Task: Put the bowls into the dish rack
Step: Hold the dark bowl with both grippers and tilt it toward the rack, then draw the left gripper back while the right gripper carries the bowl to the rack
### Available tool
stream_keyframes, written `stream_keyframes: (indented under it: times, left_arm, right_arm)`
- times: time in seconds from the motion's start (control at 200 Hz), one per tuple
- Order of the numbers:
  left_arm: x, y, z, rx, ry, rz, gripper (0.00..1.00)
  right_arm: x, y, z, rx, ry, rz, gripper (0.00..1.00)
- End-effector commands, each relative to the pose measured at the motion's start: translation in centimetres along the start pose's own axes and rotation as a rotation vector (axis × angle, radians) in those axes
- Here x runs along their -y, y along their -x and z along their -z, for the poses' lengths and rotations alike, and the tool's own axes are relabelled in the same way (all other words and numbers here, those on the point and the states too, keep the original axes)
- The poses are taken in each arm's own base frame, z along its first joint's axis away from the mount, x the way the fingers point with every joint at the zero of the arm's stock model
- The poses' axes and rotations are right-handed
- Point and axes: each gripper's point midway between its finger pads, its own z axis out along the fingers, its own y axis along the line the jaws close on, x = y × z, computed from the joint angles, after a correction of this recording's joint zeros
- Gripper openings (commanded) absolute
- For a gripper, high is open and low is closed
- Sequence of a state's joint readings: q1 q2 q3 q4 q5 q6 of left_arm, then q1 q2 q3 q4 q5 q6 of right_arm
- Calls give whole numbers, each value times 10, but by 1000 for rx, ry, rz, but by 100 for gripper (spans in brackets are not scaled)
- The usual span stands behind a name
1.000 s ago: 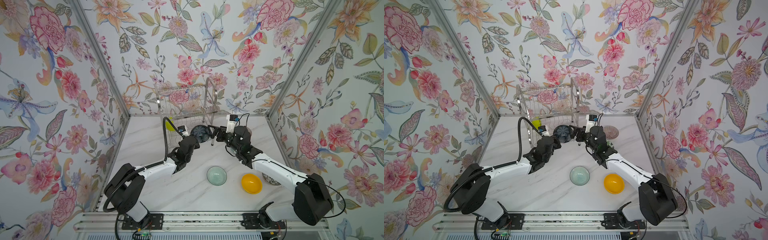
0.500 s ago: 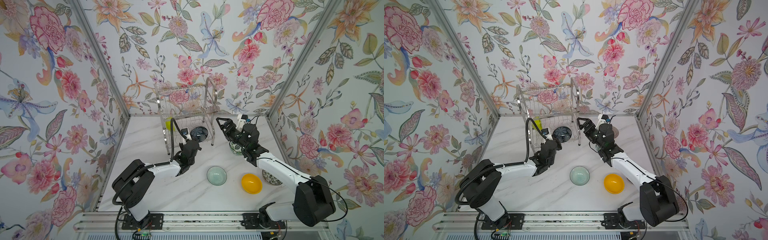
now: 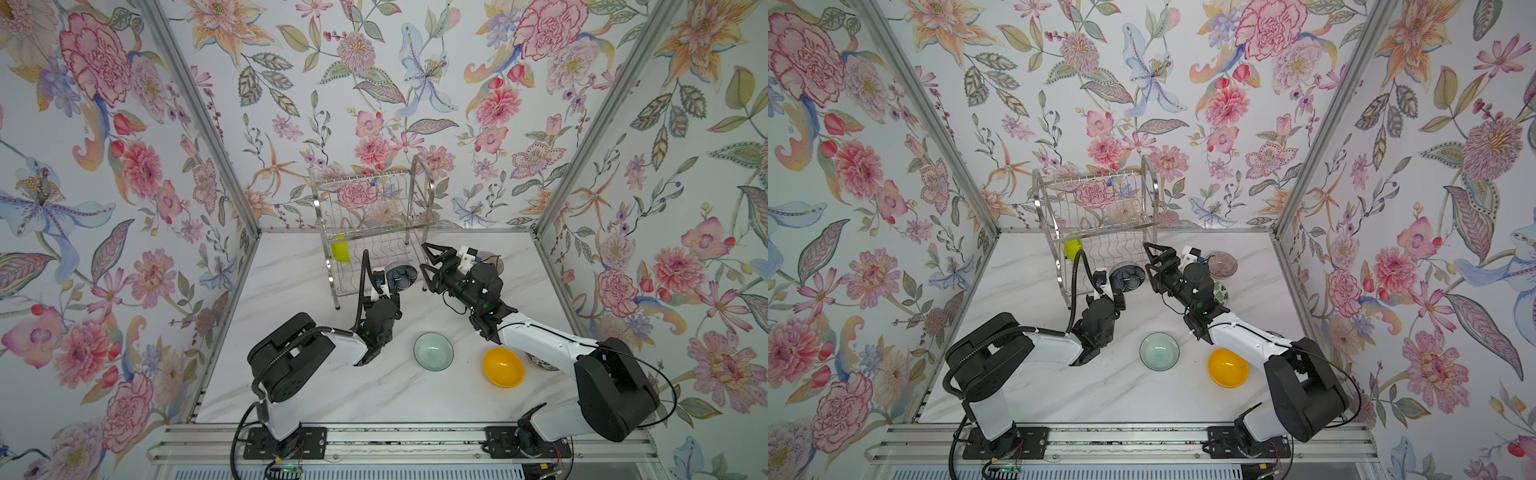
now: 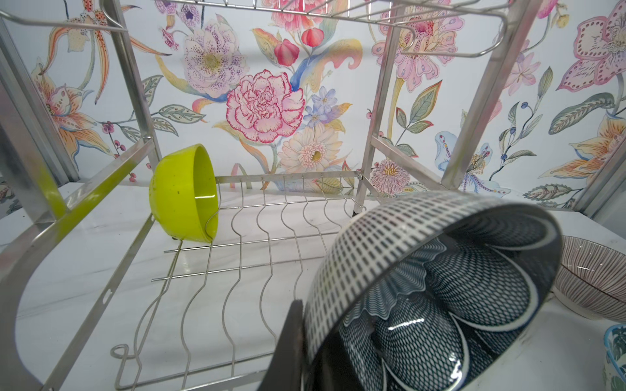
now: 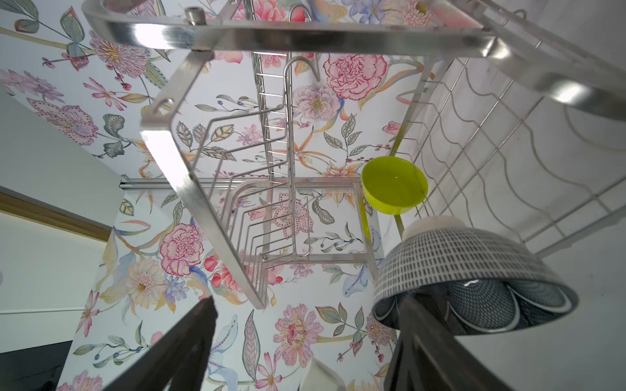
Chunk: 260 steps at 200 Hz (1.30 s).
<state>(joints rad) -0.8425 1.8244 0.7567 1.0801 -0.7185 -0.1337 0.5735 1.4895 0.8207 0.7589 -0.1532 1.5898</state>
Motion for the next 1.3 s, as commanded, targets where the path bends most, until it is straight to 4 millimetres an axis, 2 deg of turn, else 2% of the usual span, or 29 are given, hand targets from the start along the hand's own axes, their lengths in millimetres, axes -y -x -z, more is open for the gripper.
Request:
stream_keyframes:
  times: [0.0, 0.15, 0.375, 0.55, 0.786, 1.106, 1.296]
  left_arm:
    - [2, 23, 4, 97, -4, 62, 0]
    - [3, 23, 4, 106, -5, 47, 0]
    - [13, 22, 8, 124, -28, 27, 0]
    - [15, 23, 8, 129, -29, 13, 0]
    - [17, 24, 10, 139, -28, -13, 0]
    - [21, 28, 14, 157, 14, -93, 0]
    - [23, 32, 17, 179, 36, -136, 0]
  right_arm:
    - [4, -9, -6, -4, 37, -91, 79]
    - [11, -15, -12, -3, 20, -101, 77]
    - [19, -10, -22, 21, 25, -144, 68]
    - [18, -9, -31, 23, 38, -166, 60]
    - [19, -5, -31, 56, 49, -203, 44]
    - [16, -9, -37, 67, 49, -241, 35]
    - [21, -9, -40, 77, 18, -237, 30]
